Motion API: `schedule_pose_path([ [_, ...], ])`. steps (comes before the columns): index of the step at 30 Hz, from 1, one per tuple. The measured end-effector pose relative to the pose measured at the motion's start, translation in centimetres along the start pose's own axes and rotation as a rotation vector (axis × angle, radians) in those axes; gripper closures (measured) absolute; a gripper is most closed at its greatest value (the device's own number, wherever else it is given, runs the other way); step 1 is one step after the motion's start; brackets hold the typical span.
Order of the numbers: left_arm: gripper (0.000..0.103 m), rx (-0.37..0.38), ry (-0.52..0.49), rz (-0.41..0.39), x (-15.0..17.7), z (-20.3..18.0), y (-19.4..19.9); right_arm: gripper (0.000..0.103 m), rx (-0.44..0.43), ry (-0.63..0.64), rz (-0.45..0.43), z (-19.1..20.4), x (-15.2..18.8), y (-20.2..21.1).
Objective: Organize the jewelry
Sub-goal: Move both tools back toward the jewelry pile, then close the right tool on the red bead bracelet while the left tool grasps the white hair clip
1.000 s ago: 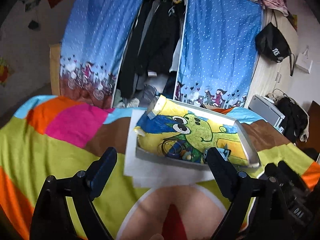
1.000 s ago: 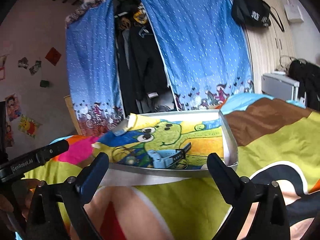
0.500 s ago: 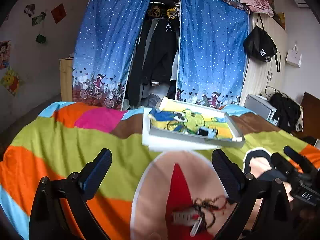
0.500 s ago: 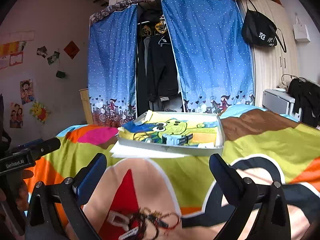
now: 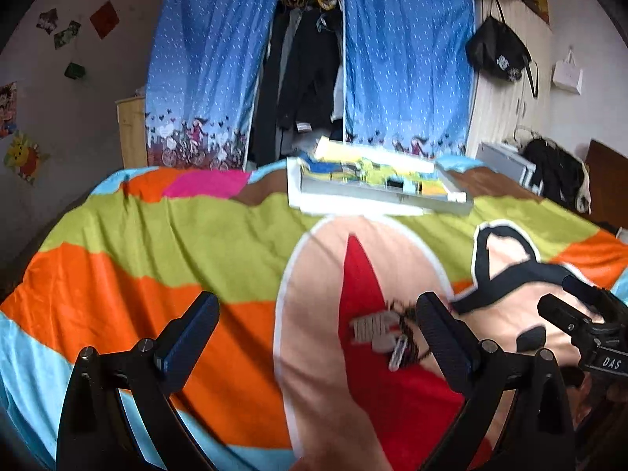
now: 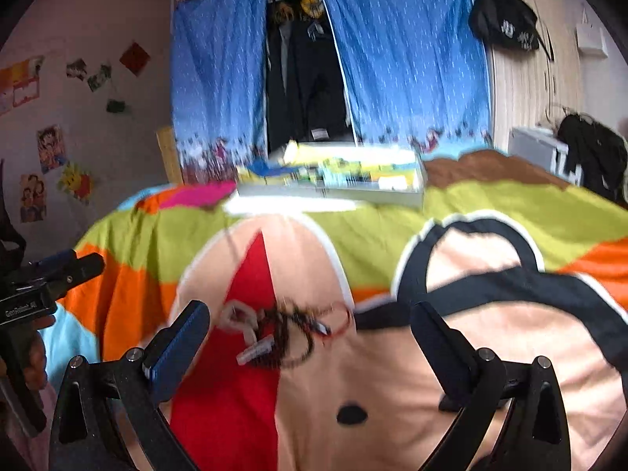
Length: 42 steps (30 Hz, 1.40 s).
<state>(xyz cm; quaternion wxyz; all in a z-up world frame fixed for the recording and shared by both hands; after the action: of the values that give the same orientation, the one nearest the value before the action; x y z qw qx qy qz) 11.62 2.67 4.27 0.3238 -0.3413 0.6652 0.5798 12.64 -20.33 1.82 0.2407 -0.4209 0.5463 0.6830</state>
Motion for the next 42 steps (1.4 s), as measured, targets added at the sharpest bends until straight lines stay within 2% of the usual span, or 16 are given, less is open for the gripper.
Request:
schedule_pose_path([
  [9,0.005,0.028,-0.022,0.184,2.8,-0.5,-3.2,0.000,0.008,-0.086,0.203,-1.2,2.9,-3.0],
  [14,0.005,0.074,-0.024,0.266,3.5,-0.5,-5.2,0.000,-0.037,-0.132,0.290,-2.0,3.2,-4.9],
  [19,0.005,0.069,-0.075,0.309,3.8,-0.7,-7.8,0.000,-0.071,-0.113,0.395,-3.1,3.0,-7.7],
  [25,0.005,0.073,-0.200,0.318,4.3,-1.5,-10.8,0.000,-0.115,-0.096,0.448,-4.5,2.3,-10.7],
  [27,0.005,0.069,-0.259,0.320,4.5,-1.8,-12.1,0.002,-0.103,-0.082,0.457,-5.0,2.1,-11.9],
  [30,0.005,0.067,-0.297,0.326,5.0,-2.1,-13.6,0.021,-0.122,-0.118,0.475,-5.7,2.1,-13.5],
  [32,0.005,0.085,-0.304,0.328,5.1,-2.1,-14.6,0.039,-0.141,-0.161,0.491,-6.1,2.3,-14.4],
  [36,0.005,0.124,-0.317,0.302,4.8,-2.4,-15.4,0.052,-0.163,-0.213,0.518,-6.6,2.7,-16.0],
  [42,0.005,0.188,-0.470,0.260,4.4,-3.8,-16.9,0.063,-0.147,-0.219,0.512,-7.2,2.0,-17.9],
])
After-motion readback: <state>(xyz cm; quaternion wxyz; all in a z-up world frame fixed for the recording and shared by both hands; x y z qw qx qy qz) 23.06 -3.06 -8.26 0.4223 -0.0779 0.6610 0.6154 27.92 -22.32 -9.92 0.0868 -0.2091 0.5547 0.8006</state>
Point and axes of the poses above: each gripper's, at about its wrist camera, not at the fingertips, and y roughly against the way its jaws point, z to its left, x to its underside, the point moved 2 cm from there along -y, roughly the way its jaws point, and after that the axes turned 2 degrees about y, right-handed, at the moved point
